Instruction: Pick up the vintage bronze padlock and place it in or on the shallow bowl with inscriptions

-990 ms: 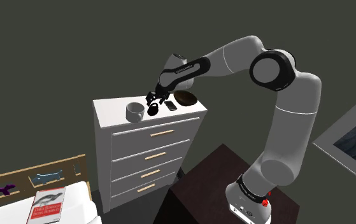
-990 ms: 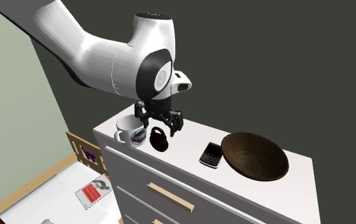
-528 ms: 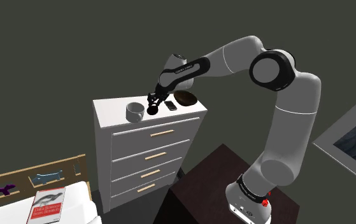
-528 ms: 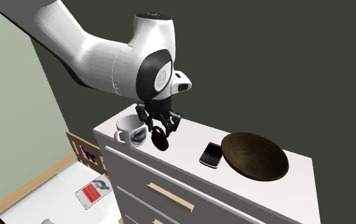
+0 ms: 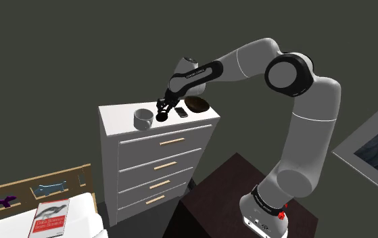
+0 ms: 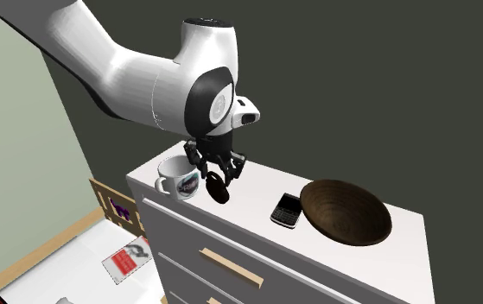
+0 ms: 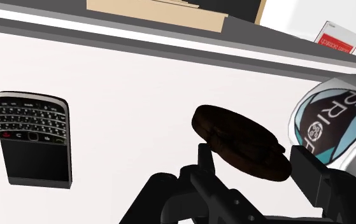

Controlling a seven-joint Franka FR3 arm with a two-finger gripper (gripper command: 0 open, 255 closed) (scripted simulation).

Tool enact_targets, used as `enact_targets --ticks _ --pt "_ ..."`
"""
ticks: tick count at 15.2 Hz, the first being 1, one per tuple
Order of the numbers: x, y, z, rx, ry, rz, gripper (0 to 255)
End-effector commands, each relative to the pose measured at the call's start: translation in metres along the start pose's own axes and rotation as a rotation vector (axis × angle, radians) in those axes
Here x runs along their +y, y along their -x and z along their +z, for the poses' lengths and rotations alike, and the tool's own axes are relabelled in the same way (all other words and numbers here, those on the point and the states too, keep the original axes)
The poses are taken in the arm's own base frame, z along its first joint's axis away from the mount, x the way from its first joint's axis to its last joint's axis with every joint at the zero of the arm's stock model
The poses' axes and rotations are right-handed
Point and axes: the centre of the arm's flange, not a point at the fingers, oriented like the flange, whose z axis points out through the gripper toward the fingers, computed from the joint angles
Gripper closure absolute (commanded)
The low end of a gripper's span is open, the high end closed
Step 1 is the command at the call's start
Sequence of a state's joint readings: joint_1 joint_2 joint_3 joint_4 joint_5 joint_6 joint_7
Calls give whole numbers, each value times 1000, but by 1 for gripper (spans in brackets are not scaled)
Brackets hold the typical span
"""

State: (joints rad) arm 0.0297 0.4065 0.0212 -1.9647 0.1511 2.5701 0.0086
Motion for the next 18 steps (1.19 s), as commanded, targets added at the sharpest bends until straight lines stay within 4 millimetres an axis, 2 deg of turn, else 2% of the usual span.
enact_targets --ticks 1,18 --pt "-1 -1 -5 -1 0 0 255" --pt "-11 -18 -92 -1 0 0 255"
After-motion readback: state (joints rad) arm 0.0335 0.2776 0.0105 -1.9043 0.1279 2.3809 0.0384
